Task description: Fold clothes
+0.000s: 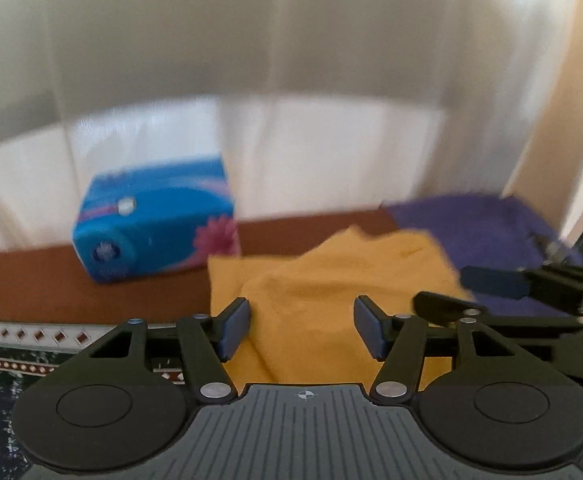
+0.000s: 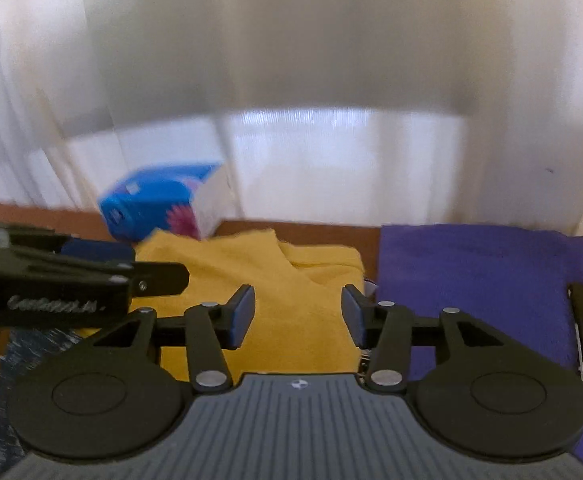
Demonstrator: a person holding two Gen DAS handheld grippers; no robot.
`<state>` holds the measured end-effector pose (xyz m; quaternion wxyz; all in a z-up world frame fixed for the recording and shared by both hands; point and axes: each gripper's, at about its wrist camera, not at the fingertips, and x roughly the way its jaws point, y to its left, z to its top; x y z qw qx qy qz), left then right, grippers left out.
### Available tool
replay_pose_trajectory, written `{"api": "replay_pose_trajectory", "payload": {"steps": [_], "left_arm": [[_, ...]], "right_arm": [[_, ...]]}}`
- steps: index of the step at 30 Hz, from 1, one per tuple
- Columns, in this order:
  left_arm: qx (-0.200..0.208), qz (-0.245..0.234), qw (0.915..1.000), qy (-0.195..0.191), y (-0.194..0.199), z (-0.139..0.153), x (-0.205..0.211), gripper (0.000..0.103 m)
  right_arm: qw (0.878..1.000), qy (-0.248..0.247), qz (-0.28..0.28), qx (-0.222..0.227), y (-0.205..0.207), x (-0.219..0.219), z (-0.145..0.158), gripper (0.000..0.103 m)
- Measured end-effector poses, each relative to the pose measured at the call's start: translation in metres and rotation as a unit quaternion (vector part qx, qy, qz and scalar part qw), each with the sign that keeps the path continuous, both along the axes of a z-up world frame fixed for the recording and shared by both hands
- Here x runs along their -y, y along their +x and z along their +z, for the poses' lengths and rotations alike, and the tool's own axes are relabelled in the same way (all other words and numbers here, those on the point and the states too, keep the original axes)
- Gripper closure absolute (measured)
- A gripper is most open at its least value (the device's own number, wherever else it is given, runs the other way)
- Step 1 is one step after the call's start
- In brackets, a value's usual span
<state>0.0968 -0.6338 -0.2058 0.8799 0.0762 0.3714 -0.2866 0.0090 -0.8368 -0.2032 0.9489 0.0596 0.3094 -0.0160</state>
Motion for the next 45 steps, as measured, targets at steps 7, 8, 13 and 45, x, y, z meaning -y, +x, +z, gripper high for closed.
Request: {"api": "replay_pose_trajectory", "payload": {"steps": [7,8,13,45], "left_arm": [[0.033,-0.006,0.9992,0.019,-0.008,-0.025,-0.001,0.035],[0.038,-0.005,0.9991,0.018,-0.009,-0.027,-0.001,0.035],[0.04,-0.008,0.9989,0.024,-0.008,-0.025,0.0,0.035],[0.002,0.042,0.9982,0.043,-0.15,0.088,-0.046,0.0]], "right_arm": [[1.0,-0.006,0.022,-0.013,0.007,-0.005,-0.024,0.045],[1.0,-0.007,0.022,-0.011,0.007,-0.004,-0.025,0.045],[1.0,-0.014,0.021,0.001,0.004,-0.004,-0.028,0.045],[0.998,0.019,-0.004,-0.053,-0.138,-0.029,0.08,0.0]]}}
